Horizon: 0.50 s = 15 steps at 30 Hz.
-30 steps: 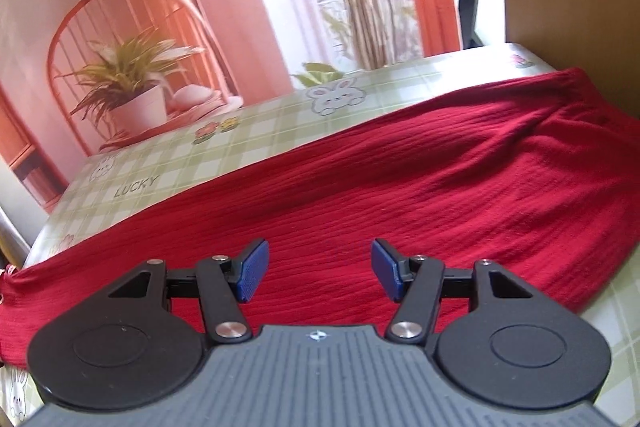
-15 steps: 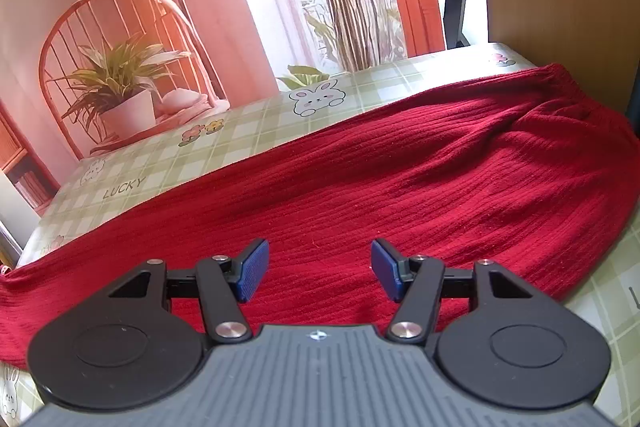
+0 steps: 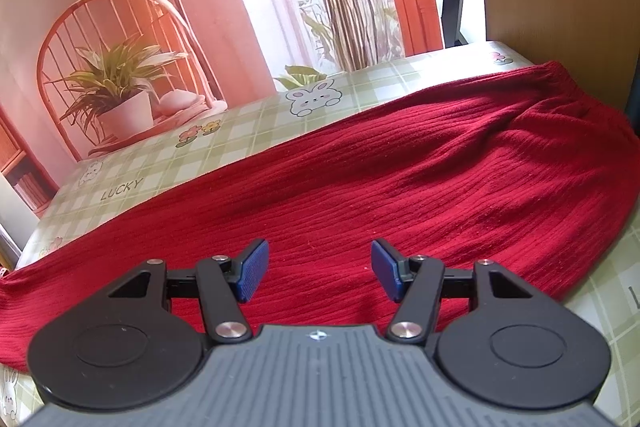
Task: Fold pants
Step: 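Close the left gripper on the lace-trimmed hem and lift it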
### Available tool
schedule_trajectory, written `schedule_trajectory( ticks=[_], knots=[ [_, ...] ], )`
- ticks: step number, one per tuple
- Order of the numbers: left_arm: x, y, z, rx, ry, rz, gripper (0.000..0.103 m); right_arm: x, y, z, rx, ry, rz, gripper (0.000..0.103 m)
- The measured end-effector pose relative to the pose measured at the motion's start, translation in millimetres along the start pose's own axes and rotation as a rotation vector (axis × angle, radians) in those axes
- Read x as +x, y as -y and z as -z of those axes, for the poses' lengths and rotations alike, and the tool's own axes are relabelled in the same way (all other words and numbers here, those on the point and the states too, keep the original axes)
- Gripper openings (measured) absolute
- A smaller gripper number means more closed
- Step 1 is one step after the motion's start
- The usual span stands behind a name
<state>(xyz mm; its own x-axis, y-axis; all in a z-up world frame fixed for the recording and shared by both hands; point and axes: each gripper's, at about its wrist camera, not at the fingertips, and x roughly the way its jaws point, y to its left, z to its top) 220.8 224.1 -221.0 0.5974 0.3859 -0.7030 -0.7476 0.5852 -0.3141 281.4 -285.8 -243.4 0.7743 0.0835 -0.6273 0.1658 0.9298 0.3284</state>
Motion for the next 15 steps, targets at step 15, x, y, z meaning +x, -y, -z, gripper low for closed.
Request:
schedule_trajectory(
  ticks=[15],
  knots=[
    [-74.0,171.2,50.0,0.446,0.123,0.316,0.01,2.1,31.6,0.8,0.102,0.011,-0.019,0.06]
  ],
)
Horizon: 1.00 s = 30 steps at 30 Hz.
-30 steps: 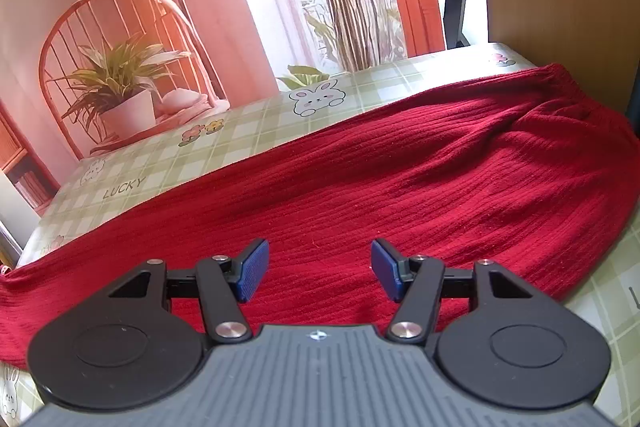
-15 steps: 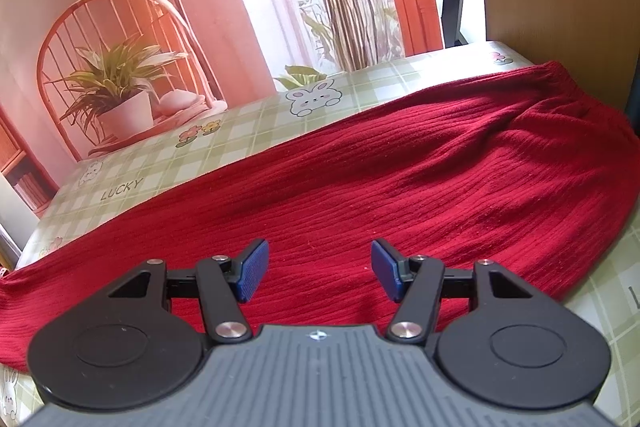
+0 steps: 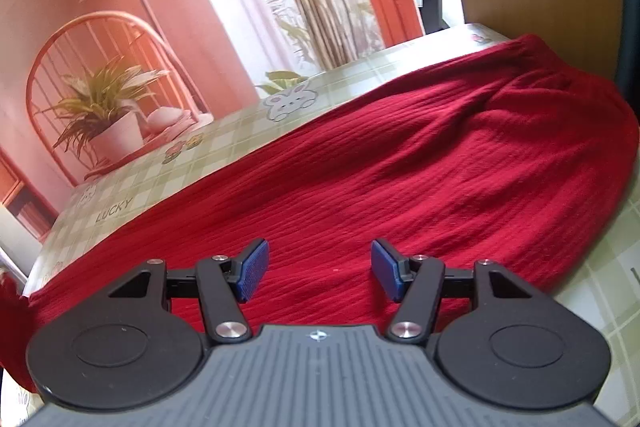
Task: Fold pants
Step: 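Close the left gripper on the lace-trimmed hem and lift it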
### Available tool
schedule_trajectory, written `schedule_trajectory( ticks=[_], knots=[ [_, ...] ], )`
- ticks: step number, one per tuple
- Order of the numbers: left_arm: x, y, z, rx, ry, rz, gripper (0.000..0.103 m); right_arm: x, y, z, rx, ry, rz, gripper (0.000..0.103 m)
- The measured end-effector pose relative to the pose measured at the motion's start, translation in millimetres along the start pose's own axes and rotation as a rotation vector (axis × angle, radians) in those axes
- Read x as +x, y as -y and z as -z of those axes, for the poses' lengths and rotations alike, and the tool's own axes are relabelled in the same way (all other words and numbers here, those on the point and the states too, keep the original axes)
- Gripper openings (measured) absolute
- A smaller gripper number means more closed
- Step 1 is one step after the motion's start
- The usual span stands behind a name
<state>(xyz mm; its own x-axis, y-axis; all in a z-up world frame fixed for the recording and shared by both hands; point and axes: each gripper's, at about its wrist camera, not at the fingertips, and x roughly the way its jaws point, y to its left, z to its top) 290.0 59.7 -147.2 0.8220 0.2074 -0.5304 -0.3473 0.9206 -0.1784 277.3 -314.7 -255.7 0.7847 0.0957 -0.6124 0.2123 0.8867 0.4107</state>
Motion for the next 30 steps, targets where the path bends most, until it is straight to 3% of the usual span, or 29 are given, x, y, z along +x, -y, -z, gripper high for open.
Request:
schedule_trajectory(
  ticks=[5,10,13,17,19,21,23,30],
  knots=[
    [-7.6,85.9,24.5,0.141,-0.008,0.168,0.01,-6.1,21.3,-3.3,0.049,0.021,0.008,0.06],
    [-13.0,164.5,86.5,0.322,-0.089,0.33,0.01,-15.2,46.2,-6.0,0.089,0.039,0.029,0.06],
    [-15.2,196.1,129.9,0.457,-0.156,0.398,0.01,-20.5,57.4,-6.0,0.098,0.044,0.041,0.06],
    [-16.7,208.8,169.1,0.565,-0.249,0.442,0.013,-26.0,66.4,-5.3,0.097,0.043,0.051,0.06],
    [-13.0,202.4,171.5,0.566,-0.285,0.48,0.031,-27.8,68.3,-4.2,0.09,0.043,0.048,0.06],
    [-15.8,192.3,167.6,0.539,-0.292,0.529,0.058,-27.4,67.5,-4.3,0.087,0.04,0.045,0.06],
    [-13.3,179.8,155.4,0.504,-0.291,0.554,0.068,-26.0,65.0,-4.4,0.084,0.036,0.04,0.06],
    [-21.7,154.0,107.1,0.383,-0.31,0.631,0.068,-25.6,44.8,-6.9,0.033,0.026,0.006,0.06]
  ],
)
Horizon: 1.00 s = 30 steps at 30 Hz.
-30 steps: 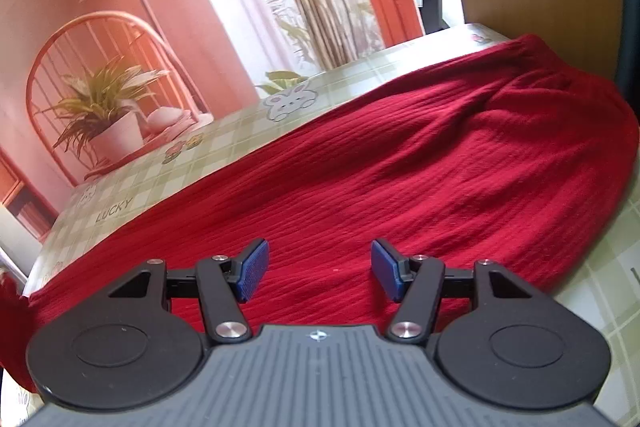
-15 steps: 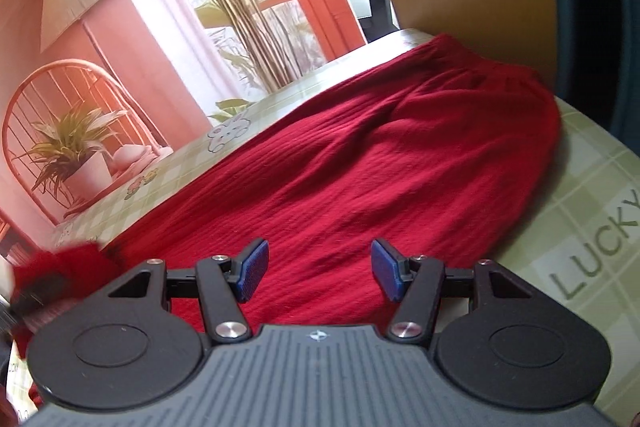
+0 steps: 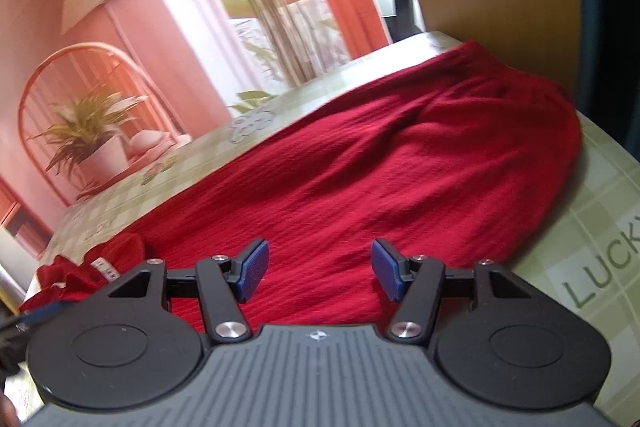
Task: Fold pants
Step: 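Close the left gripper on the lace-trimmed hem and lift it, then grasp the lace hem with the right gripper while the left gripper holds the pants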
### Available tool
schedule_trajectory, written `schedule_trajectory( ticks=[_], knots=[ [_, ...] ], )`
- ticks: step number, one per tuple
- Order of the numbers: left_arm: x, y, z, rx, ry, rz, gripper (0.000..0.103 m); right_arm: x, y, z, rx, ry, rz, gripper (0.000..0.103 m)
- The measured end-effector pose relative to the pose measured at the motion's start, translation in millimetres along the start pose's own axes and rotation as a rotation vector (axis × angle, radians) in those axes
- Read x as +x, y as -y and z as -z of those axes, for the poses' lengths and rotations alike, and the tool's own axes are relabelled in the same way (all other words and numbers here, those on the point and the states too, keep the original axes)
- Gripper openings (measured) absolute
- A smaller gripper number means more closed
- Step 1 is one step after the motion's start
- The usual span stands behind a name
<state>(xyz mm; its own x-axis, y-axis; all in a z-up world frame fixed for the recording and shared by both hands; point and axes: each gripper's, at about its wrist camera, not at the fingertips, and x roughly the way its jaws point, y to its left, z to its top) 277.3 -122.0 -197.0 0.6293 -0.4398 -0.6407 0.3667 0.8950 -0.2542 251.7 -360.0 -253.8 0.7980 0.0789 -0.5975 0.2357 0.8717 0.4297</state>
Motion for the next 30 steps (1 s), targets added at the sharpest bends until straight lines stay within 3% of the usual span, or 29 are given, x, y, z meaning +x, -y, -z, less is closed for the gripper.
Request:
schedule_trajectory(
  ticks=[4,8,10,12,13,20,30],
  knots=[
    [-40.3,-31.5,-12.0,-0.094,0.067,0.005,0.068,2.3,-21.3,-0.2,-0.072,-0.018,-0.032,0.06],
    [-67.9,-82.3,-15.8,-0.236,0.12,-0.121,0.065,4.9,-58.7,4.3,-0.222,-0.033,-0.079,0.064],
    [-73.0,-110.0,-11.5,-0.296,0.114,-0.236,0.049,5.5,-83.3,9.9,-0.334,-0.039,-0.116,0.066],
    [-72.0,-135.0,-3.6,-0.357,0.079,-0.334,0.027,5.8,-110.2,17.2,-0.456,-0.037,-0.162,0.069],
    [-70.3,-144.2,1.2,-0.382,0.062,-0.353,0.024,6.0,-123.2,21.5,-0.512,-0.038,-0.188,0.072],
    [-52.2,-158.5,37.0,-0.434,-0.069,-0.35,0.017,13.3,-199.4,58.0,-0.832,-0.056,-0.329,0.084],
    [-47.6,-157.8,57.6,-0.38,-0.103,-0.336,0.016,35.5,-259.7,96.2,-1.083,-0.094,-0.396,0.09]
  ],
)
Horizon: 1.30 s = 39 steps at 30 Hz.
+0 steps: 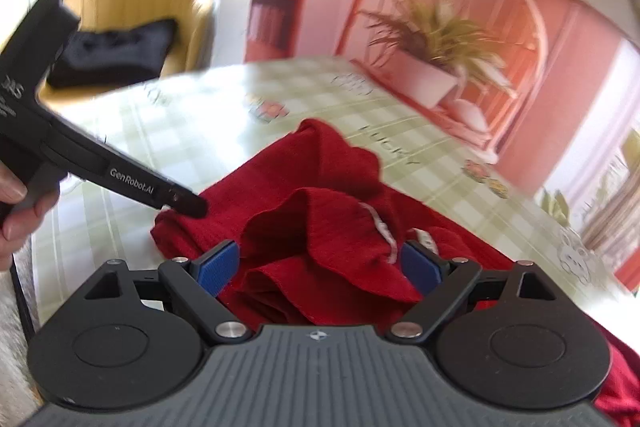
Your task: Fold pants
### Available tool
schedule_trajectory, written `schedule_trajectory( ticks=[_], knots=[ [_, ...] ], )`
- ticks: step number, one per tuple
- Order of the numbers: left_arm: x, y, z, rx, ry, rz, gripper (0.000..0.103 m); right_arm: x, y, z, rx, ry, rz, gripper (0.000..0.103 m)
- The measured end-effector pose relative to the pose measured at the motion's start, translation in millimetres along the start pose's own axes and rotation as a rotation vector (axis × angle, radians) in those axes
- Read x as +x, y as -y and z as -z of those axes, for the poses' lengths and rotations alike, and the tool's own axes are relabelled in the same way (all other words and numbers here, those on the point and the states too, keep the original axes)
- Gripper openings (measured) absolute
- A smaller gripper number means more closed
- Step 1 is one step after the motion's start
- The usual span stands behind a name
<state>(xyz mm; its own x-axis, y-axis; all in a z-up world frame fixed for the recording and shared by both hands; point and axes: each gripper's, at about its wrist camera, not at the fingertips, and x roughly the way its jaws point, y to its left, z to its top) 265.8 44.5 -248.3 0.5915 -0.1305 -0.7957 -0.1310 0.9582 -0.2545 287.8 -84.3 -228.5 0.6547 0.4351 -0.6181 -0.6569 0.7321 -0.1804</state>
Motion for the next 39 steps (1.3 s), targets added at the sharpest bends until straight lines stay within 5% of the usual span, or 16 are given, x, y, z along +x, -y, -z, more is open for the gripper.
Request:
schedule_trajectory(
  ticks=[3,4,5,7,10,18,23,26,31,33,39],
  knots=[
    [-0.3,0.3,1.6,0.013,0.006,-0.003,0.016,18.2,-3.9,-1.2,-0.056,-0.062,-0.006,0.087],
    [-0.9,0.4,2.1,0.017,0.008,-0.004,0.016,23.1,-3.6,-1.1,-0.069,-0.079,-0.008,0.073],
    [-2.6,0.1,3.0,0.018,0.01,-0.004,0.016,26.6,-0.8,-1.0,-0.078,-0.09,-0.004,0.043],
    [-3.3,0.2,4.5,0.02,0.014,-0.004,0.016,33.3,10.8,-1.3,-0.049,-0.118,-0.005,0.008],
    [-4.9,-0.1,6.1,0.029,0.018,-0.003,0.016,30.5,43.4,-3.7,0.115,-0.088,-0.04,0.008],
    [-5.3,1.6,6.8,0.054,0.019,-0.012,0.016,30.1,141.7,5.2,0.608,0.01,0.039,0.007],
    [-5.4,2.8,7.7,0.06,0.021,-0.021,0.016,43.3,181.6,21.5,0.803,-0.037,0.137,0.004],
    [-5.8,4.0,6.4,0.056,0.017,-0.029,0.017,43.5,186.5,19.0,0.779,-0.1,0.235,0.013],
    [-14.5,-0.2,-1.0,0.012,0.048,-0.028,0.03,20.7,173.6,-11.4,0.615,-0.032,0.286,0.027],
    [-14.1,0.1,-3.4,0.014,0.053,-0.032,0.042,16.6,165.0,-30.3,0.545,0.0,0.245,0.027],
    [-3.0,-2.9,-0.6,-0.053,0.009,0.016,0.039,42.4,115.6,-83.2,0.343,-0.034,0.003,0.027]
  ],
)
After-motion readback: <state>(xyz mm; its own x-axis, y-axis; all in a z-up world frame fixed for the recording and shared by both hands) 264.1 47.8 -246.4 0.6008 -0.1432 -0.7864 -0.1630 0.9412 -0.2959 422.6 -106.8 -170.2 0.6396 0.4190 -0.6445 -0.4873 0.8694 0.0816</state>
